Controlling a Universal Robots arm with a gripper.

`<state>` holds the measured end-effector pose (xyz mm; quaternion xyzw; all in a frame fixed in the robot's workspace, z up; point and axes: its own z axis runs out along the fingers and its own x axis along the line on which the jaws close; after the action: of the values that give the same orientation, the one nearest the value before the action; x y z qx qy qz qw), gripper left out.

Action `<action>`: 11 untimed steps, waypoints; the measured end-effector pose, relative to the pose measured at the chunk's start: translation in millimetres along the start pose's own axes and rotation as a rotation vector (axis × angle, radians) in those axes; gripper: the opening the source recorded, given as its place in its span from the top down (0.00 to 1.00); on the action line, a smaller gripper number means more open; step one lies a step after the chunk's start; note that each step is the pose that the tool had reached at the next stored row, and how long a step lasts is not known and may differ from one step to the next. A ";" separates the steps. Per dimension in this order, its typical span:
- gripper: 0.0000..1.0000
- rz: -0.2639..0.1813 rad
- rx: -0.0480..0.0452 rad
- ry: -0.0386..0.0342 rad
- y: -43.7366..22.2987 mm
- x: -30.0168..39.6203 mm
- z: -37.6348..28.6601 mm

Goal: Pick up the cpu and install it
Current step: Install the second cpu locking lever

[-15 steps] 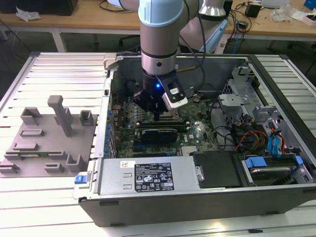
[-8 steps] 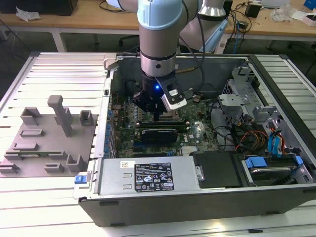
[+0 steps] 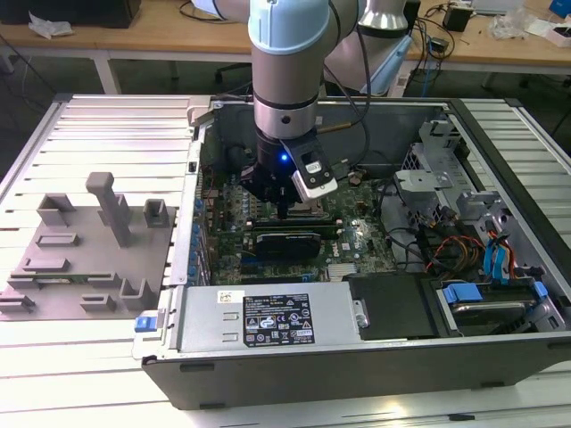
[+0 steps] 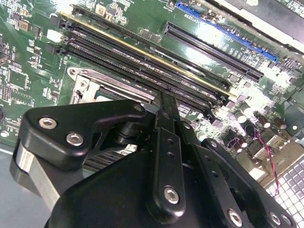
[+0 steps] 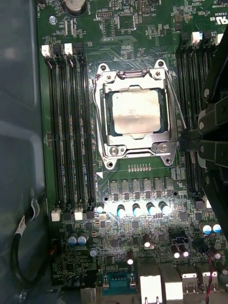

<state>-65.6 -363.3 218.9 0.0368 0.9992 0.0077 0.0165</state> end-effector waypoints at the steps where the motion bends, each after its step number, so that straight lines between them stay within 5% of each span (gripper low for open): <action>1: 0.89 0.000 -0.0001 0.0000 -0.1 0.3 0.5; 9: 0.89 0.001 -0.0095 0.0008 -1.0 4.7 4.9; 11: 0.89 0.002 -0.0236 0.0018 -2.0 6.1 6.3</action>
<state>-71.6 -364.7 212.4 0.0376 0.9990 0.0195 0.0160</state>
